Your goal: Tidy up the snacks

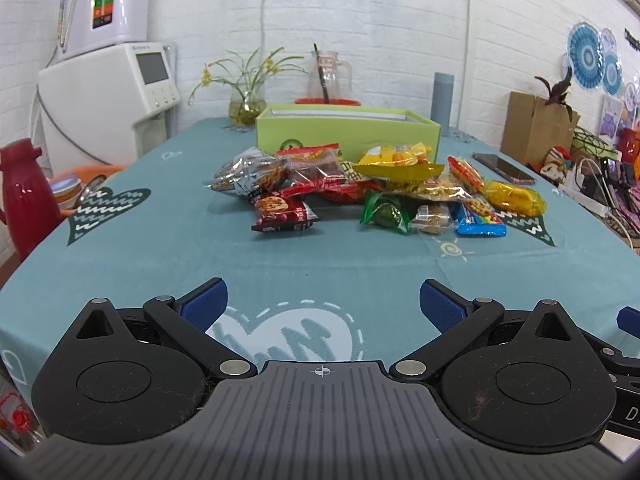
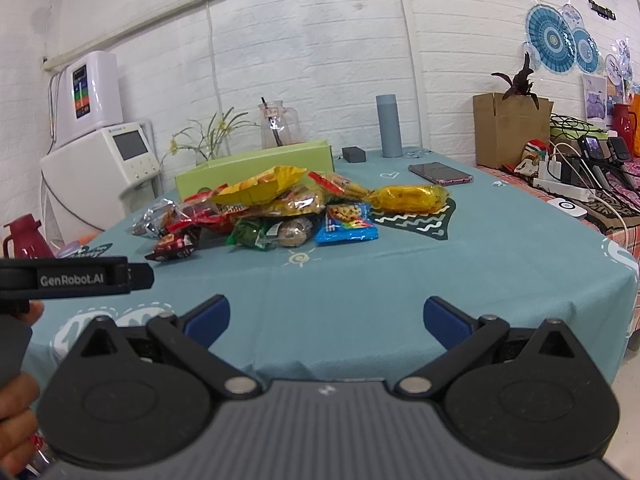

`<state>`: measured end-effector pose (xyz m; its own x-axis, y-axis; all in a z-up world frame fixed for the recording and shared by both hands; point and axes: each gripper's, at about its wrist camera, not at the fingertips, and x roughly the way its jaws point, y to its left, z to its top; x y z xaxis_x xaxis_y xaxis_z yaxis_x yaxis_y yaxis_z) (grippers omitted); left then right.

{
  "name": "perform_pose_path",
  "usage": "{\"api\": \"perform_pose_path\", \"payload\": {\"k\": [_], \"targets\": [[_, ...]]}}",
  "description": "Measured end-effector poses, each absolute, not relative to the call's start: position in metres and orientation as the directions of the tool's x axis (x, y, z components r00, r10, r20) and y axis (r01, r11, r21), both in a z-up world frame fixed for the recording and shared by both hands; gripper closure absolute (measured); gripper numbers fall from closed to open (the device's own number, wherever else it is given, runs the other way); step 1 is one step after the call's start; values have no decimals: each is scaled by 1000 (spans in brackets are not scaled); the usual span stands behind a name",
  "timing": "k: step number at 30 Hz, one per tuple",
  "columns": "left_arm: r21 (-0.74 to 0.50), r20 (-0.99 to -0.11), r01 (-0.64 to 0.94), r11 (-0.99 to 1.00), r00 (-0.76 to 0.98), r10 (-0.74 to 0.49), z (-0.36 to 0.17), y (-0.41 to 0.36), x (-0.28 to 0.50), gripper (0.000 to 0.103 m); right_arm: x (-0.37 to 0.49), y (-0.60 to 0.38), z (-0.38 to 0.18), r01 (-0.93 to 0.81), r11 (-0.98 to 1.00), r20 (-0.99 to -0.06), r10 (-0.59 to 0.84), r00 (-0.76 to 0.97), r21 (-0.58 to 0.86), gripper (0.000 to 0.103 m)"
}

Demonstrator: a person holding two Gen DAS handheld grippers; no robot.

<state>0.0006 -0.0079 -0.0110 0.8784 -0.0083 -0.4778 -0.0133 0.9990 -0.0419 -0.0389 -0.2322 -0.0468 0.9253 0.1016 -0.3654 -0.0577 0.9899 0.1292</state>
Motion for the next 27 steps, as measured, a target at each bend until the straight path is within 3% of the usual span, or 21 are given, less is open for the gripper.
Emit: {"api": "perform_pose_path", "payload": {"k": [22, 27], "targets": [[-41, -528, -39, 998, 849, 12, -17, -3, 25, 11, -22, -227, -51, -85, 986, -365, 133, 921, 145, 0], [-39, -540, -78, 996, 840, 45, -19, 11, 54, 11, 26, -215, -44, -132, 991, -320, 134, 938, 27, 0]]}}
